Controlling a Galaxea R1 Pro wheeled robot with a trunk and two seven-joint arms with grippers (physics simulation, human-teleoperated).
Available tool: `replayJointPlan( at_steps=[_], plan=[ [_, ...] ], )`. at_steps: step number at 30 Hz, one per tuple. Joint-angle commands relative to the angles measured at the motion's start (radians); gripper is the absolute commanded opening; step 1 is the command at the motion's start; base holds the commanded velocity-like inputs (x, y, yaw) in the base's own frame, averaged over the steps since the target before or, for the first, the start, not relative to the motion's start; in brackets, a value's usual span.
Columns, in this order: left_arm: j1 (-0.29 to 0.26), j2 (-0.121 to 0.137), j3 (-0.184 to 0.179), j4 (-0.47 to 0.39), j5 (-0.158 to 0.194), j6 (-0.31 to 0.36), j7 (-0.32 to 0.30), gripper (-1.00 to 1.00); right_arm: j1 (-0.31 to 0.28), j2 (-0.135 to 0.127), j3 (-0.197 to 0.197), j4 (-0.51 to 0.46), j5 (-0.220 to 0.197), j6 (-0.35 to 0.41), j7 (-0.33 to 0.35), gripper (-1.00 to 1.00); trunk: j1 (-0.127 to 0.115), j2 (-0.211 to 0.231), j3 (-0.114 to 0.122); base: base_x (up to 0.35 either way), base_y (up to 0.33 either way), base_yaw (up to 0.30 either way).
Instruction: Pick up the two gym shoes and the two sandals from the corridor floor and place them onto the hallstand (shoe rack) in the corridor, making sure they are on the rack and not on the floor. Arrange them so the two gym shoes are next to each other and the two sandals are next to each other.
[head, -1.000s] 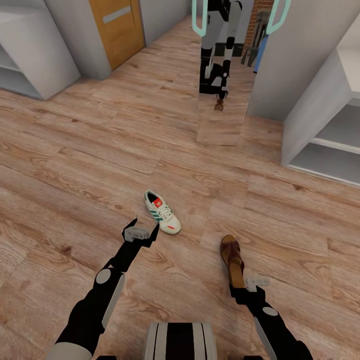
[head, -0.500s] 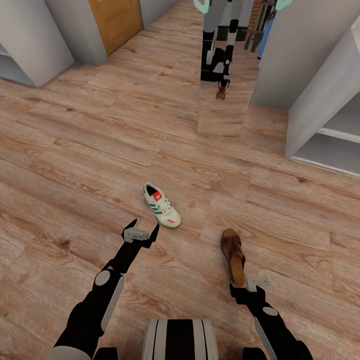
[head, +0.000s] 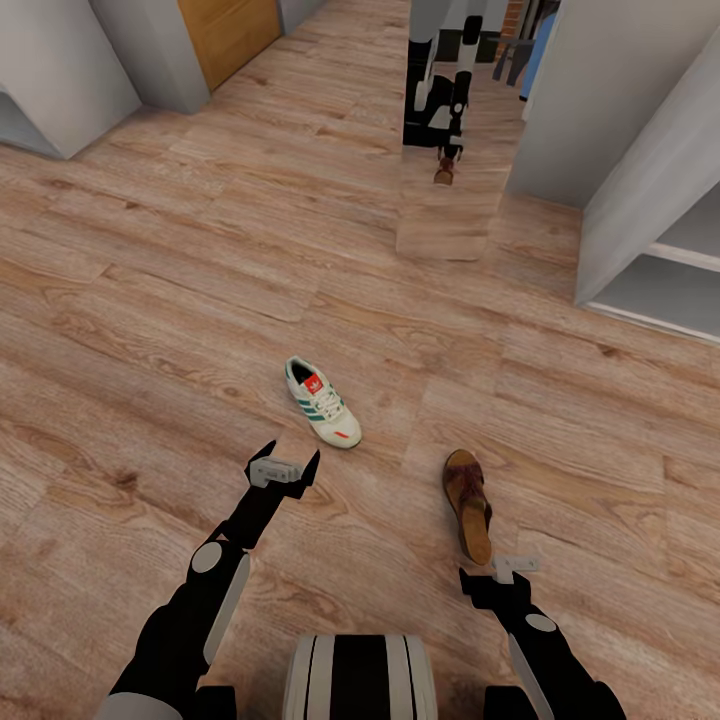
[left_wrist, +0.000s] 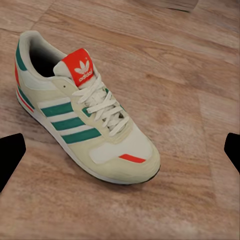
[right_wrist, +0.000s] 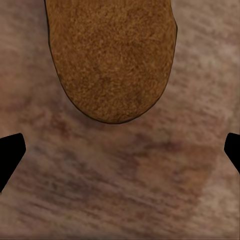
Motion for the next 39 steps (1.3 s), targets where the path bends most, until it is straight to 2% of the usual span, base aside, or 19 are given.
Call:
replayJointPlan(
  at_steps=[1, 28, 39],
  plan=[
    [0.0, 0.0, 0.001, 0.001, 0.004, -0.001, -0.005, 1.0, 0.0, 0.0, 0.0, -0.002, 0.001, 0.006, 0.0, 1.0, 0.0, 0.0, -0.002, 0.0, 0.0, 0.0],
    [0.0, -0.001, 0.001, -0.001, 0.004, 0.0, -0.002, 1.0, -0.007, -0.002, 0.0, -0.04, 0.004, 0.004, -0.003, 1.0, 0.0, 0.0, -0.007, 0.0, 0.0, 0.0],
    [0.0, -0.001, 0.001, -0.001, 0.004, 0.002, -0.003, 1.0, -0.059, -0.001, 0.0, -0.031, 0.005, 0.003, -0.003, 1.0, 0.0, 0.0, -0.007, 0.0, 0.0, 0.0]
  ],
)
